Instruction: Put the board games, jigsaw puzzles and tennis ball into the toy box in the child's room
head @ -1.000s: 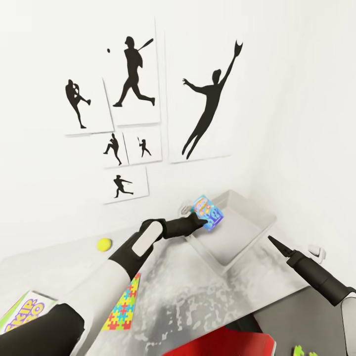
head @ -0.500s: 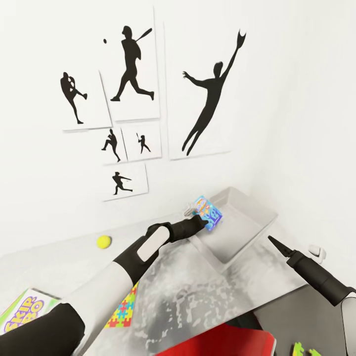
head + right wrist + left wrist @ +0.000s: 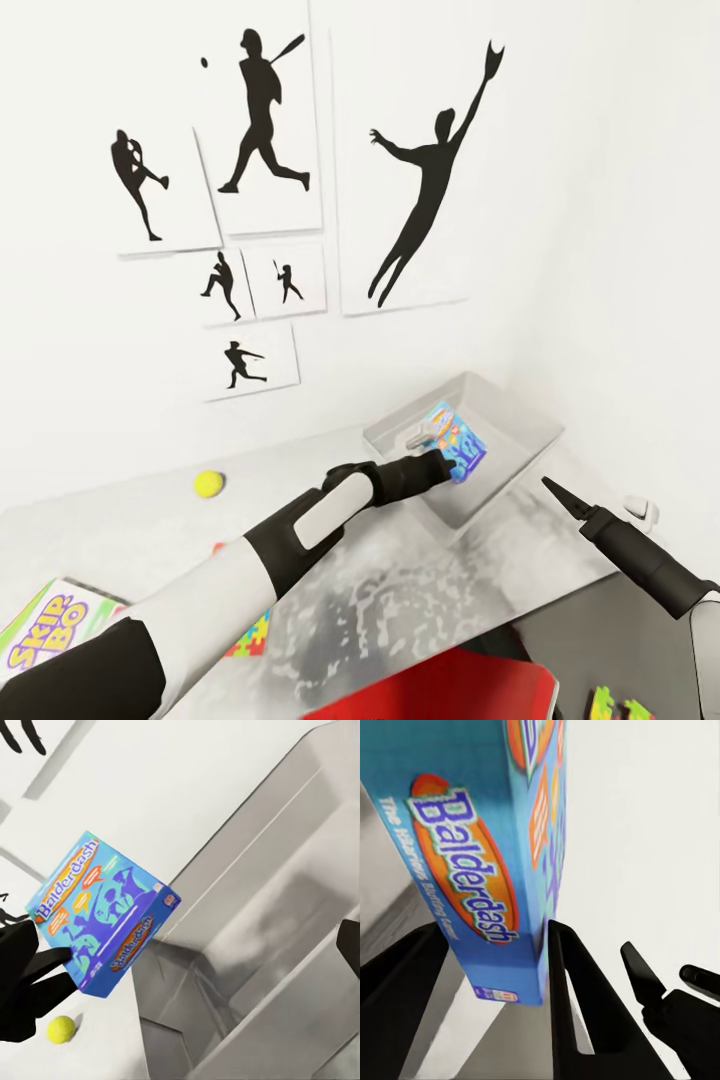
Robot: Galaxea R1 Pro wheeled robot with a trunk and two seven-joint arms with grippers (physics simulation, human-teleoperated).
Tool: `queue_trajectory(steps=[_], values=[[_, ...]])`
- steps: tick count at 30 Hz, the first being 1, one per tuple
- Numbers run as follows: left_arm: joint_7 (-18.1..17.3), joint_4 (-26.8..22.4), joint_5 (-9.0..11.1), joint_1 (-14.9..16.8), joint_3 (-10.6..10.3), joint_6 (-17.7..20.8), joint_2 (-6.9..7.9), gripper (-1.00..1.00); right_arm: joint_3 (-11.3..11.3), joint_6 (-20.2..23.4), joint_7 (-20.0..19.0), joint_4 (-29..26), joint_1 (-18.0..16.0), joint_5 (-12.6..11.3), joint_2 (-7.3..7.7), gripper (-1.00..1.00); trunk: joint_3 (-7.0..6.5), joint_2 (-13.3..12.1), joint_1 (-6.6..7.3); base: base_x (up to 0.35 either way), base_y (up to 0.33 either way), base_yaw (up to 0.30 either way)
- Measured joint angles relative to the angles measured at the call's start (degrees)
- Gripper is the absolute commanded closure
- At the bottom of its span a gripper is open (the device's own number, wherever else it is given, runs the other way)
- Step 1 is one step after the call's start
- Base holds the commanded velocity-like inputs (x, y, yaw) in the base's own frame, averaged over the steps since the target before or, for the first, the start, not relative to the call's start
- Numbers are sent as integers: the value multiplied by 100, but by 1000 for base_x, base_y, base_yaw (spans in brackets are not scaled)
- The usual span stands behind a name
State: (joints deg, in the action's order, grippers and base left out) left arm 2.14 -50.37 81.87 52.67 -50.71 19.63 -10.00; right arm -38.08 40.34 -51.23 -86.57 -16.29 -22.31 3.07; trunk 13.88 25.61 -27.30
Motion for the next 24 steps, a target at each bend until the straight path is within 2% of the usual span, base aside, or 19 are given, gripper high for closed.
queue_trajectory(steps=[6,9,12,16,24], values=[[503,-23,24,0,-49,-264,0,100,0,0,0,-8,0,0,0,-100,56,0,0,0,0,0],[645,-27,36,0,-56,-304,0,100,0,0,-67,-23,0,-1,0,-100,84,0,0,0,0,0],[713,-33,44,0,-56,-326,0,100,-5,6,-435,-38,0,5,0,-100,112,0,0,0,0,0],[890,-34,45,0,-57,-538,0,100,-10,13,-1159,-78,-1,20,0,-100,150,0,0,0,0,0],[1067,-87,53,0,-62,-646,0,100,-11,-1,-1368,-80,-1,39,0,-100,225,0,0,0,0,0]])
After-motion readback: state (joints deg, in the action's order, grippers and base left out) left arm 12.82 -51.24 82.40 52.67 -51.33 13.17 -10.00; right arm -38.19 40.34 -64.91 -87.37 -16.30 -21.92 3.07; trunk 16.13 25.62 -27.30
